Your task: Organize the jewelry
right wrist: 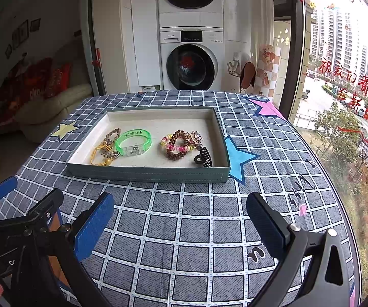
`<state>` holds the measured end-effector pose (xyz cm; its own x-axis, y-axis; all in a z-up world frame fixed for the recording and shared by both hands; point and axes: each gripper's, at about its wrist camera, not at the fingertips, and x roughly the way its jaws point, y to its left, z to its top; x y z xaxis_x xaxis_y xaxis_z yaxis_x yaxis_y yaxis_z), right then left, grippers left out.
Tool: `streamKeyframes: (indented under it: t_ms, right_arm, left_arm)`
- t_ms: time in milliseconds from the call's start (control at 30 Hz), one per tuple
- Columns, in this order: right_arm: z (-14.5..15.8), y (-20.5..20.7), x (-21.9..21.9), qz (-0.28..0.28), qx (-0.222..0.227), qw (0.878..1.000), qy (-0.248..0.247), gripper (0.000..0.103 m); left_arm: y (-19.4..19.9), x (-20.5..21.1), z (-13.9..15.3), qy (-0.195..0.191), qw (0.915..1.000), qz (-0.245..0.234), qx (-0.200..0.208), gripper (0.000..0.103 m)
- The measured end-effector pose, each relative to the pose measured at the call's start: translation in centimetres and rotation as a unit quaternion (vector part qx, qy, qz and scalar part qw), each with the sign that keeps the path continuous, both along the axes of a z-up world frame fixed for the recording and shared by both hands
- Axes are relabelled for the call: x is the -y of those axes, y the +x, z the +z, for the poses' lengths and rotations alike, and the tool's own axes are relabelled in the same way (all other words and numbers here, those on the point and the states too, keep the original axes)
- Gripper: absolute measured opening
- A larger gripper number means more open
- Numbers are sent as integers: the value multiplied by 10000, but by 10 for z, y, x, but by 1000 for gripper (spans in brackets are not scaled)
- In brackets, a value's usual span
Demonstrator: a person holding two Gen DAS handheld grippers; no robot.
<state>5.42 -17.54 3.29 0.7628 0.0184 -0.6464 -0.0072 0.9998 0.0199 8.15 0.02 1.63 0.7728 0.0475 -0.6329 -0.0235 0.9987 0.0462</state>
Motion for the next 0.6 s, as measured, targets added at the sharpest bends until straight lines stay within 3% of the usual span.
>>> streamKeyframes:
  t_ms: [600]
  right_arm:
    - [3,0,-1,17,18,10000,-4,103]
  left_arm:
    - [0,-1,1,-17,10000,-34,-21,103]
